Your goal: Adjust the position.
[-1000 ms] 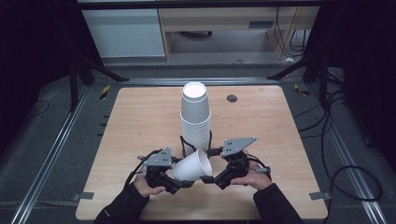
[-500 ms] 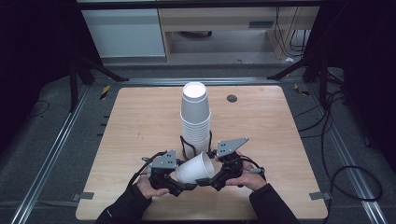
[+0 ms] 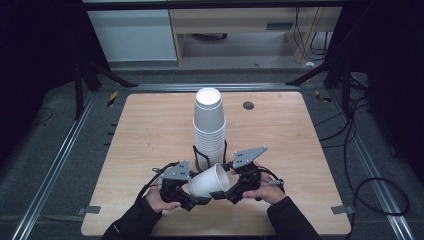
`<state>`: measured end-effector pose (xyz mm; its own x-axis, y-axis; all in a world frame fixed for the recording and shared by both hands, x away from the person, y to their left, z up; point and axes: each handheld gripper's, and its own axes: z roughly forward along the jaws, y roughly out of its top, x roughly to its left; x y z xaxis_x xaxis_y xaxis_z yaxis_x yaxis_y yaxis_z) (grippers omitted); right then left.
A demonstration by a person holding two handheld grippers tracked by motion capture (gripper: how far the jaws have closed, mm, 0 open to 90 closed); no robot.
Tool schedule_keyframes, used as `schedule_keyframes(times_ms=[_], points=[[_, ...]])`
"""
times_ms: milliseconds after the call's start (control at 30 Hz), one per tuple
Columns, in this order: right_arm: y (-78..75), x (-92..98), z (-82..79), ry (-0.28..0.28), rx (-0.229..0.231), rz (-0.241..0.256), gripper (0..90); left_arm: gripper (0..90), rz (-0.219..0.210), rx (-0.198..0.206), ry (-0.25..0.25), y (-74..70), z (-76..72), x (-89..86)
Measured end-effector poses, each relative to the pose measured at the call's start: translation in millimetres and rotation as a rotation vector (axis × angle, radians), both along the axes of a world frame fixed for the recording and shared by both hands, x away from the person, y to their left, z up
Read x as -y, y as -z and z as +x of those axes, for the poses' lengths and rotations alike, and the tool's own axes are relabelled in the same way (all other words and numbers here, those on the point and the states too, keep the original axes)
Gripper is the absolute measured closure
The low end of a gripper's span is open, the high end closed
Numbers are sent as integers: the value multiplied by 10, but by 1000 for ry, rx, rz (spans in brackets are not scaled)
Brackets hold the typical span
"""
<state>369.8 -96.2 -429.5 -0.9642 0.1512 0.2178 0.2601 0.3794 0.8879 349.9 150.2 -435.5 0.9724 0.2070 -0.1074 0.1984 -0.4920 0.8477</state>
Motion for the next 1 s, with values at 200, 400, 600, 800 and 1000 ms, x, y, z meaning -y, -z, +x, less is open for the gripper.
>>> schedule_keyframes(times_ms=[200,400,600,800,1000], points=[[-27,7,-8,-2,16,-22,89,190,12,-6,-2,-21,4,-13],[-106,66,5,11,46,-17,88,150,28,-11,-20,-77,18,-84],[-217,33,24,-9,114,-97,87,122,62,-11,-30,-131,29,-155],[-233,-139,60,-46,135,-193,86,110,123,10,-36,-117,23,-121],[-207,-309,79,-92,136,-245,85,109,169,13,-20,-59,12,-34]])
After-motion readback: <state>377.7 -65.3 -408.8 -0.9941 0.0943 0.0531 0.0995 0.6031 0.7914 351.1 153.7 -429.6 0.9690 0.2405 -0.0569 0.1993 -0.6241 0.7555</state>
